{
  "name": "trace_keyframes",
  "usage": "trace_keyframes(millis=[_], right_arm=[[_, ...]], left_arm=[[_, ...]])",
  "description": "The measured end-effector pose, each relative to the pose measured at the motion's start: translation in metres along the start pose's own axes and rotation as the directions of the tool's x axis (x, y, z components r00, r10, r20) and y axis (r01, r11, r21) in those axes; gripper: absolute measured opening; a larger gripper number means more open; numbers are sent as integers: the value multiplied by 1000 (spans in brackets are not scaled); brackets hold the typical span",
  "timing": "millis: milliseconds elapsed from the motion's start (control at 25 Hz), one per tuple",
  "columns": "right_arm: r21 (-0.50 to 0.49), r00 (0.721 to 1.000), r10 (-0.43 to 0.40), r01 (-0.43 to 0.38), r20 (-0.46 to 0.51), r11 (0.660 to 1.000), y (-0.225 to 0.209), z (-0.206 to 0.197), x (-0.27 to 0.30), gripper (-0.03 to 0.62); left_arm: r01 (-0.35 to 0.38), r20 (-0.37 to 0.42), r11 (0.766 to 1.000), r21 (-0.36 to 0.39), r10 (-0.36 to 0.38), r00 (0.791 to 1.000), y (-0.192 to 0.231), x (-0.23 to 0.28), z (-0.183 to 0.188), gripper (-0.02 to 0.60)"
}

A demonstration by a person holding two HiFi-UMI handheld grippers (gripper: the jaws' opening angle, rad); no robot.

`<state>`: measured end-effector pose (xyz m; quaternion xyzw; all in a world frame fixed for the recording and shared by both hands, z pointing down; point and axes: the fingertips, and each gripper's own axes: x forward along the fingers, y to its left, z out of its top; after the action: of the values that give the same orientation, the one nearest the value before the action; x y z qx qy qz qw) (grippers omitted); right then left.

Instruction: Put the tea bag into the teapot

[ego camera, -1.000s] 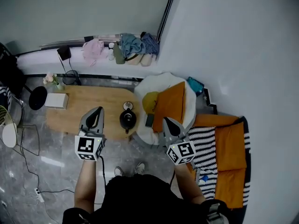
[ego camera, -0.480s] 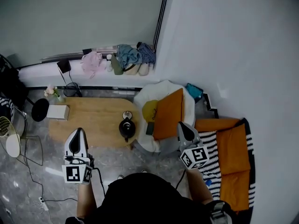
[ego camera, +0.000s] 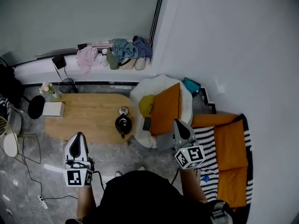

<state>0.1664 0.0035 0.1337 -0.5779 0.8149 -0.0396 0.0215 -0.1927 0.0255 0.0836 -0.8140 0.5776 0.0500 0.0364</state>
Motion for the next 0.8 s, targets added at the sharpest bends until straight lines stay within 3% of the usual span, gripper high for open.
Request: trace_keyframes(millis=[400,600,800], right_arm=[[21,1000,23,-23,11,1000,11,4,9,5],[-48,998,57,-58,-24,997,23,4,12,5],[-83,997,71,-70,11,994,33,15,14,5]], left_arm=[[-28,-13,1000,14,28,1000,0,-5,-5,8],[-34,1,999,3,34,999,4,-12,-2,8],[-39,10,999,0,39,999,7,-17,1,8]])
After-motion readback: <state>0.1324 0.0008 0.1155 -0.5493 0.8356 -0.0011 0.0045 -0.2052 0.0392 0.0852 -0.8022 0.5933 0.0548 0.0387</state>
